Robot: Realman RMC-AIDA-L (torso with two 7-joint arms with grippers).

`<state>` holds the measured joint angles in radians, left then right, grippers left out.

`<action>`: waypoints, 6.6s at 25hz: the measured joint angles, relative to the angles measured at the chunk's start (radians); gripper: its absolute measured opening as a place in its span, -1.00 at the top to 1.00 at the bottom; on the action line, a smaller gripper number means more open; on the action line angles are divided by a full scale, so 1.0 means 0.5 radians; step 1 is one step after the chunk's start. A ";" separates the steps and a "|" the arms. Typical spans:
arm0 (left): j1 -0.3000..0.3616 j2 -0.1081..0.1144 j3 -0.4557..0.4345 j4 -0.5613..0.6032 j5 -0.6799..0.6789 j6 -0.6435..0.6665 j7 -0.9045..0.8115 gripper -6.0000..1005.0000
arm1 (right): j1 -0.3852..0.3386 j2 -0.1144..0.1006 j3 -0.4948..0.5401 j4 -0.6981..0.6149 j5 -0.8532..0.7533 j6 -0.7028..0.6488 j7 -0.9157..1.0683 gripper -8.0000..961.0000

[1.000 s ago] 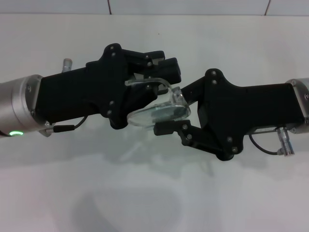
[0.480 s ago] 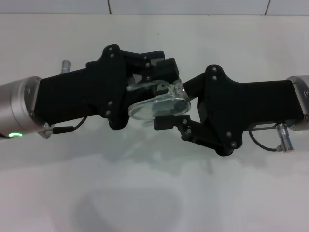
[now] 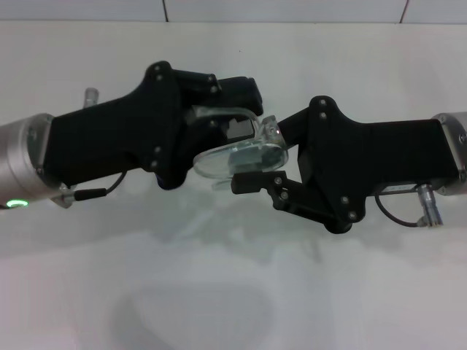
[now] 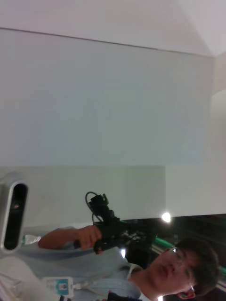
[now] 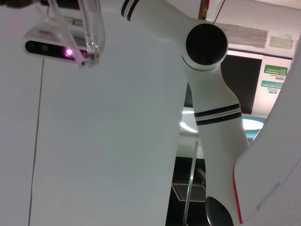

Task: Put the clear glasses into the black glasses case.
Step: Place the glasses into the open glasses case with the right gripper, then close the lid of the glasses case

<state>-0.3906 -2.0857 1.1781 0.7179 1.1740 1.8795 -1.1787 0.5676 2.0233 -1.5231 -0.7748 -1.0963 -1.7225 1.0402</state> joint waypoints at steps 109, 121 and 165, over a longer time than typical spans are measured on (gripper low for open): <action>0.281 0.002 -0.594 0.320 0.757 -0.062 -0.327 0.82 | 1.350 0.009 -1.361 0.368 -1.321 2.198 1.828 0.73; 0.278 0.003 -0.594 0.327 0.757 -0.062 -0.327 0.82 | 1.337 0.009 -1.372 0.360 -1.308 2.217 1.836 0.73; -0.392 -0.002 -0.789 -0.068 0.879 -1.287 -0.611 0.80 | -0.542 -0.003 -0.363 -0.781 -0.873 2.009 1.124 0.49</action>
<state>-0.5865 -2.0865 0.7835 0.6840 1.6136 1.2358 -1.4840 0.2965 2.0216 -1.7046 -1.1652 -1.5327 -0.7179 1.6021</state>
